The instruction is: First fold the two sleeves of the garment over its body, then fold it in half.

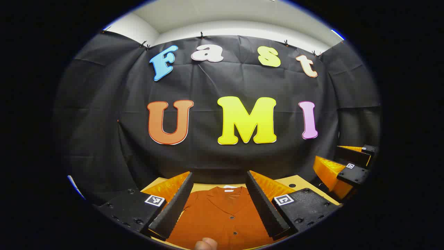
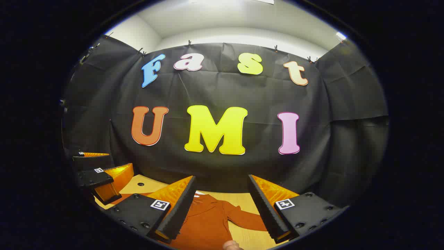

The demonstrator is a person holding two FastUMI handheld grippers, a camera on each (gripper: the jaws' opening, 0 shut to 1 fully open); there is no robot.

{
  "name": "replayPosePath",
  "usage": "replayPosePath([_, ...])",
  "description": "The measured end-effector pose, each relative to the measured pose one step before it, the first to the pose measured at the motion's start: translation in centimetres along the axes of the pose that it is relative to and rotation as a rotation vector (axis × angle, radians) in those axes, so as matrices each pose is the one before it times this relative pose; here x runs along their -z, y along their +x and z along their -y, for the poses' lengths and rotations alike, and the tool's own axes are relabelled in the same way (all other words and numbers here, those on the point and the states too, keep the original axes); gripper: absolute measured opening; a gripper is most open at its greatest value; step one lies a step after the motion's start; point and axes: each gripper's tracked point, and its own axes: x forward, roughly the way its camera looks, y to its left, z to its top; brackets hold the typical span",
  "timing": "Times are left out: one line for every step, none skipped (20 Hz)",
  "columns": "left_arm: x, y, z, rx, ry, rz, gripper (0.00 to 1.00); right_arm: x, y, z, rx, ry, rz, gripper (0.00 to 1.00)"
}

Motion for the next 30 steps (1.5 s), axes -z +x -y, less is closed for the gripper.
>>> replayPosePath([0.237, 0.004, 0.092, -0.00381, 0.00156, -0.00896, 0.98, 0.243, 0.037, -0.11, -0.01019, 0.01429, -0.00426, 0.94])
replayPosePath([0.076, -0.019, 0.084, 0.00332, -0.0068, -0.00518, 0.98, 0.22, 0.187, -0.149, -0.00774, 0.01659, -0.00544, 0.94])
replayPosePath([0.037, 0.012, 0.069, -0.0014, -0.00626, -0.00454, 0.98, 0.198, 0.055, 0.314, 0.00086, 0.00534, -0.00703, 0.94])
replayPosePath([0.042, 0.035, 0.061, -0.00181, -0.00474, 0.00084, 0.98, 0.153, 0.114, 0.239, 0.00192, -0.0025, -0.00463, 0.94])
replayPosePath([-0.099, 0.007, 0.134, 0.00025, -0.00362, 0.00417, 0.98, 0.184, 0.094, 0.025, -0.00323, -0.00283, -0.00293, 0.94])
replayPosePath([-0.095, -0.037, -0.067, -0.00247, -0.00404, 0.00247, 0.98, -0.002, 0.136, 0.072, -0.00089, -0.00294, -0.00075, 0.94])
replayPosePath([0.024, 0.042, 0.107, 0.00033, -0.00577, 0.00072, 0.98, 0.079, 0.088, 0.269, 0.00477, -0.00386, -0.00131, 0.94])
replayPosePath([-0.037, 0.051, 0.194, 0.00244, -0.00608, 0.00101, 0.98, 0.006, 0.152, 0.104, -0.00079, -0.0014, 0.0005, 0.94])
replayPosePath([-0.112, 0.038, 0.163, -0.00022, -0.00032, -0.00009, 0.98, 0.04, 0.12, 0.089, 0.00343, -0.00579, 0.0009, 0.94])
replayPosePath([0.162, 0.084, 0.007, -0.00142, 0.00353, -0.0009, 0.98, -0.1, 0.118, 0.165, 0.00226, -0.00656, 0.0019, 0.94])
replayPosePath([0.049, -0.04, 0.164, 0.00244, 0.00115, -0.00094, 0.98, 0.025, 0.022, -0.006, -0.00094, -0.0023, 0.00088, 0.94])
replayPosePath([-0.05, 0.025, -0.06, 0.00023, 0.00126, 0.00127, 0.98, 0.025, 0.011, 0.098, 0.00172, 0.00019, 0.00068, 0.94])
replayPosePath([-0.083, 0.121, 0.021, -0.00018, 0.00078, 0.0002, 0.92, 0.155, -0.034, 0.102, -0.00126, 0.00174, -0.00006, 0.94])
replayPosePath([0.08, 0.084, 0.107, 0.00106, -0.00011, -0.00002, 0.98, 0.026, 0.124, 0.042, -0.00027, -0.00096, -0.00152, 0.94])
replayPosePath([0.099, 0.009, -0.059, -0.00223, 0.00236, -0.0035, 0.98, 0.235, -0.006, 0.083, 0.0012, -0.00133, -0.00129, 0.94])
replayPosePath([0.131, 0.007, 0.038, -0.00351, 0.00662, -0.00423, 0.98, 0.064, 0.087, -0.061, -0.00298, 0.00142, -0.00327, 0.94])
replayPosePath([0.107, 0.054, -0.075, -0.00245, 0.00488, -0.00554, 1.0, 0.163, 0.056, -0.034, -0.00109, 0.00126, -0.00175, 0.94])
replayPosePath([0.151, 0.08, 0.016, 0.00199, 0.00134, -0.00481, 0.96, -0.052, 0.064, -0.128, -0.00547, 0.00408, -0.00053, 0.94])
replayPosePath([0.146, 0.085, 0.143, 0.00248, -0.00143, -0.00514, 0.92, 0.157, 0.003, -0.137, -0.00562, 0.00195, -0.00301, 0.94])
replayPosePath([0.135, 0.001, 0.211, 0.00562, 0.00079, -0.00662, 0.98, 0.21, 0.037, 0.161, 0.00301, -0.00141, -0.00322, 0.94])
replayPosePath([0.003, -0.025, 0.168, 0.00265, 0.00329, -0.00086, 0.98, 0.171, -0.017, 0.201, 0.00252, -0.00133, -0.0034, 0.94])
replayPosePath([0.12, -0.029, 0.25, 0.0036, 0.0024, -0.00034, 0.98, 0.162, 0.18, 0.234, 0.00422, 0.00047, -0.00365, 0.94])
replayPosePath([0.045, 0.067, 0.099, 0.00196, 0.0026, 0.00021, 0.98, 0.232, 0.119, 0.539, 0.01331, 0.00141, -0.00153, 0.94])
replayPosePath([0.051, 0.119, 0.108, 0.00529, 0.00236, -0.00229, 0.98, 0.145, 0.247, 0.777, 0.01911, 0.00554, -0.00591, 0.94])
replayPosePath([0.082, -0.018, 0.131, 0.00312, 0.00569, -0.00205, 0.98, 0.236, 0.232, 0.845, 0.01595, 0.00714, -0.00768, 0.93])
replayPosePath([0.057, -0.03, -0.029, -0.00339, 0.00424, 0.00179, 0.98, 0.159, 0.305, 1.093, 0.02574, 0.00956, -0.0083, 0.94])
replayPosePath([-0.096, 0.045, 0.229, 0.00467, -0.00045, 0.01116, 0.98, 0.153, 0.483, 1.43, 0.02662, 0.0091, -0.00156, 0.94])
replayPosePath([-0.143, 0.088, 0.333, 0.01212, -0.00898, 0.00809, 0.98, 0.028, 0.56, 1.285, 0.0249, 0.0115, -0.00241, 0.94])
replayPosePath([-0.07, 0.026, 0.431, 0.01141, -0.01408, 0.00177, 0.98, 0.342, 0.598, 1.124, 0.0176, 0.00838, -0.00531, 0.94])
replayPosePath([0.185, 0.103, 0.165, 0.0026, -0.0103, -0.00133, 0.98, 0.234, 0.676, 1.318, 0.02233, -0.00307, -0.00796, 0.94])
